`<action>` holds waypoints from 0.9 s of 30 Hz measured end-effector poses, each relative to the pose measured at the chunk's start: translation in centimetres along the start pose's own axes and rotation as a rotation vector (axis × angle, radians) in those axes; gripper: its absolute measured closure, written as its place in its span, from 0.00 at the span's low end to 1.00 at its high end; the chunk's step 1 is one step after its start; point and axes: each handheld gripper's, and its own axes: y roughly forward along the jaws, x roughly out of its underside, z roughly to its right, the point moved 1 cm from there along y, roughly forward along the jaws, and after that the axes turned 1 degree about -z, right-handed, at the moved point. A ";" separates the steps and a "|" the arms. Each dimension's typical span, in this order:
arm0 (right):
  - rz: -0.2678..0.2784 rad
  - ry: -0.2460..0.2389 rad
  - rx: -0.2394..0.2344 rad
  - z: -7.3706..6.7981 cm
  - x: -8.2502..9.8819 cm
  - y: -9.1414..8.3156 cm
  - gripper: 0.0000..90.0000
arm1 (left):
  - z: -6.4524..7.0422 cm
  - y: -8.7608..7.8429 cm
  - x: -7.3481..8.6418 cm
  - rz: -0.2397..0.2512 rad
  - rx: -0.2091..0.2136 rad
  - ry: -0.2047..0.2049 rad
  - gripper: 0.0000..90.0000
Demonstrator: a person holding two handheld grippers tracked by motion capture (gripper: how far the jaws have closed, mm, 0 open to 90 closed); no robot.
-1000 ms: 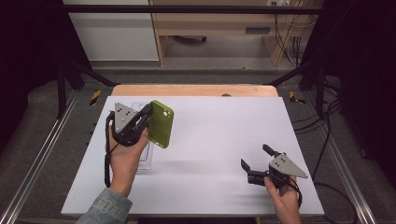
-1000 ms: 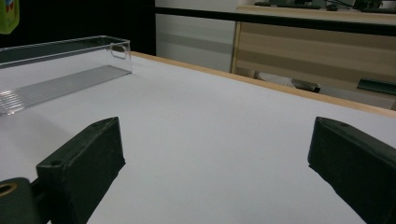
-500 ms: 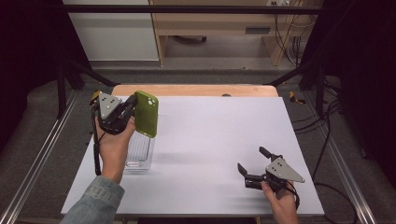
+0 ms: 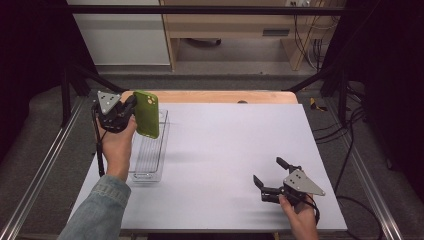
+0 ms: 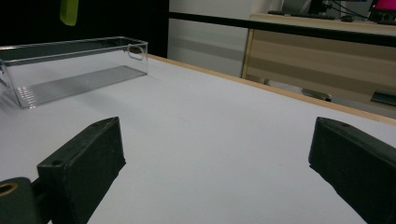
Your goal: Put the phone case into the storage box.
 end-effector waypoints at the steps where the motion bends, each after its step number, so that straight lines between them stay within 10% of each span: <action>1: 0.001 0.001 -0.001 0.0 0.0 0.0 0.04 | -0.2 0.2 0.1 -0.001 -0.004 -0.004 0.98; 27: 0.006 -0.012 -0.013 0.0 0.1 0.3 0.04 | -2.1 5.4 1.5 -0.073 -0.092 -0.055 0.98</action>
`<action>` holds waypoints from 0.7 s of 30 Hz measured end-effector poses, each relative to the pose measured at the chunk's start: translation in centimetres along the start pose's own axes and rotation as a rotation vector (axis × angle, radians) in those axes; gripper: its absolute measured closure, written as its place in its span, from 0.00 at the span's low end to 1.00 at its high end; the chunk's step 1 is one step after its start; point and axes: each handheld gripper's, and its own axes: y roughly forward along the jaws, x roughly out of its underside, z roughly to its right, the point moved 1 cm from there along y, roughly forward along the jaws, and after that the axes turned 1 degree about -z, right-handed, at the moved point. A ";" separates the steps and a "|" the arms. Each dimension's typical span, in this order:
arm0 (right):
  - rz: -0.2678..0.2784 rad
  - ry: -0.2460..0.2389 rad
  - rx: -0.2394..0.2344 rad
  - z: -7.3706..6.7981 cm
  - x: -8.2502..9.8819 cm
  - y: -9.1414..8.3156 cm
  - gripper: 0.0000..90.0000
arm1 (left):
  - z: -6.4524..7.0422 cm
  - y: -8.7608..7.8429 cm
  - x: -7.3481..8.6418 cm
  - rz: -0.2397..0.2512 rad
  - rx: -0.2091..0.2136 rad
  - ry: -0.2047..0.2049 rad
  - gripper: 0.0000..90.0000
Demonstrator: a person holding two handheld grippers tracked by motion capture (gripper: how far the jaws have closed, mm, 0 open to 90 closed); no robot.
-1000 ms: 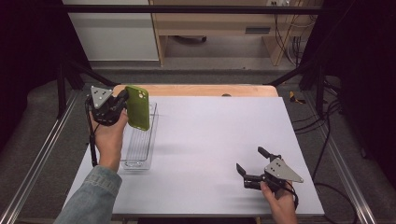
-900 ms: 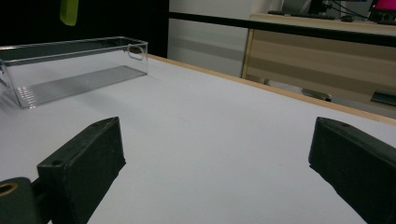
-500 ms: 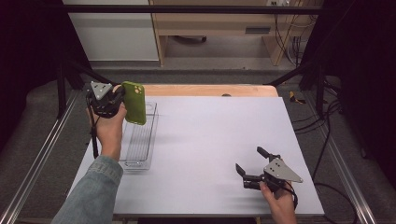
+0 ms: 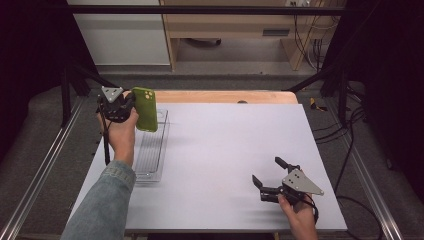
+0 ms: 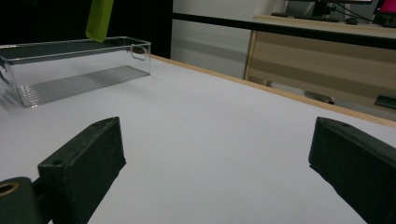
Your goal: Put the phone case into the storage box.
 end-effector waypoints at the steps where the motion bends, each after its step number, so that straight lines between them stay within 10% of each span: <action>1: 0.002 0.003 -0.001 0.0 0.0 0.0 0.04 | 0.1 0.1 0.0 -0.002 -0.001 -0.005 0.98; 21: 0.005 -0.004 -0.011 -0.2 0.1 0.0 0.04 | 0.3 2.0 -0.1 -0.025 -0.043 -0.012 0.98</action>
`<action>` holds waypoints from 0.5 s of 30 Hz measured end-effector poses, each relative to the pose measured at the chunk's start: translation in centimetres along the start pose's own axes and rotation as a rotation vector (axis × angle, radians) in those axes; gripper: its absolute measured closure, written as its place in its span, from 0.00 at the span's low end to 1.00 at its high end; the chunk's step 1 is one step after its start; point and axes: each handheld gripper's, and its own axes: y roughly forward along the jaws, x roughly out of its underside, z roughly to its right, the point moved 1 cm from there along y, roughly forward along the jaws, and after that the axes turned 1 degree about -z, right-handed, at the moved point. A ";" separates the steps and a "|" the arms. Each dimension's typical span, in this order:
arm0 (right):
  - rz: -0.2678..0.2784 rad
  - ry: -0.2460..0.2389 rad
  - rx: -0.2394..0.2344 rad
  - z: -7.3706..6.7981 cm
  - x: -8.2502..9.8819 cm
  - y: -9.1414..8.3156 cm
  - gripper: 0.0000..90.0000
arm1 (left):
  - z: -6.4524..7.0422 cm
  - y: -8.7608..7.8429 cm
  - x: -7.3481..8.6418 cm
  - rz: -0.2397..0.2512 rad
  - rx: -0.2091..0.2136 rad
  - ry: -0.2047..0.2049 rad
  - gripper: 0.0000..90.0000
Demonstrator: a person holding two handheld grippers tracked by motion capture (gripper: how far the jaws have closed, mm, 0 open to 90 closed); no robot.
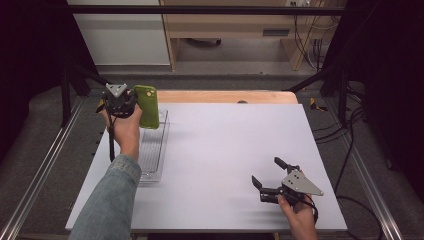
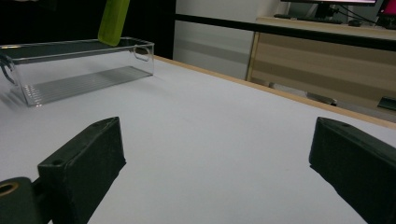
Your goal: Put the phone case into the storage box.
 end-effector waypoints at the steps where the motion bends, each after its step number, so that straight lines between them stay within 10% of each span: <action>1: 0.000 0.003 -0.002 0.0 0.0 0.0 0.04 | 0.1 0.0 0.0 0.000 0.002 -0.001 0.97; 15: 0.003 0.001 -0.002 0.1 0.0 0.0 0.04 | 0.8 0.3 0.2 0.002 -0.003 0.020 0.97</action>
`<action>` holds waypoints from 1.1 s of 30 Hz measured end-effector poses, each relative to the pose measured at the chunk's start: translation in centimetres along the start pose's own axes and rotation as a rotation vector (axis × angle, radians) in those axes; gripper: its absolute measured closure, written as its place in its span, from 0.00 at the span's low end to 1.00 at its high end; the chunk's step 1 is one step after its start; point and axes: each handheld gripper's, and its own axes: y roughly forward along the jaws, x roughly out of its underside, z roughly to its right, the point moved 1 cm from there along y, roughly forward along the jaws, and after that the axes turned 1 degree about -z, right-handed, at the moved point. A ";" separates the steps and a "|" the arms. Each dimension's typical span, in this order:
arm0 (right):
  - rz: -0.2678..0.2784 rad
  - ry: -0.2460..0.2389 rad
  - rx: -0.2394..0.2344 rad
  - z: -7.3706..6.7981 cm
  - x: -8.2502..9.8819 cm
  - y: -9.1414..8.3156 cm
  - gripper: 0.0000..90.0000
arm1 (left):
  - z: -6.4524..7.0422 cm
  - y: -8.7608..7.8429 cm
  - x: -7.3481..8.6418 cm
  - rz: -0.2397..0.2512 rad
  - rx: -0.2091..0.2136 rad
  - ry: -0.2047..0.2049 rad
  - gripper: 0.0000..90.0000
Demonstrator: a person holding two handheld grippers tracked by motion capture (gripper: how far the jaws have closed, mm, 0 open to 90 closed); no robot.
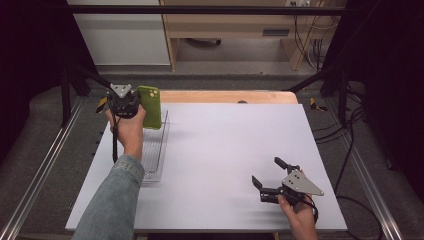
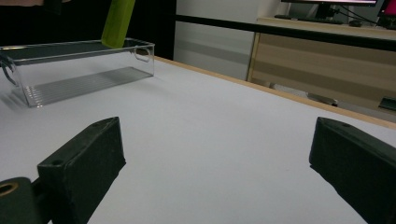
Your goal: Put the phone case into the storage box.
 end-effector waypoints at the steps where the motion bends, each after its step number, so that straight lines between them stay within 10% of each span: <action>1: 0.000 0.000 -0.001 0.0 0.0 0.0 0.04 | 0.0 0.0 0.0 -0.002 -0.002 0.001 0.98; 33: -0.004 -0.021 -0.018 -0.4 0.1 0.1 0.04 | 0.1 0.6 1.0 -0.006 -0.007 0.004 0.97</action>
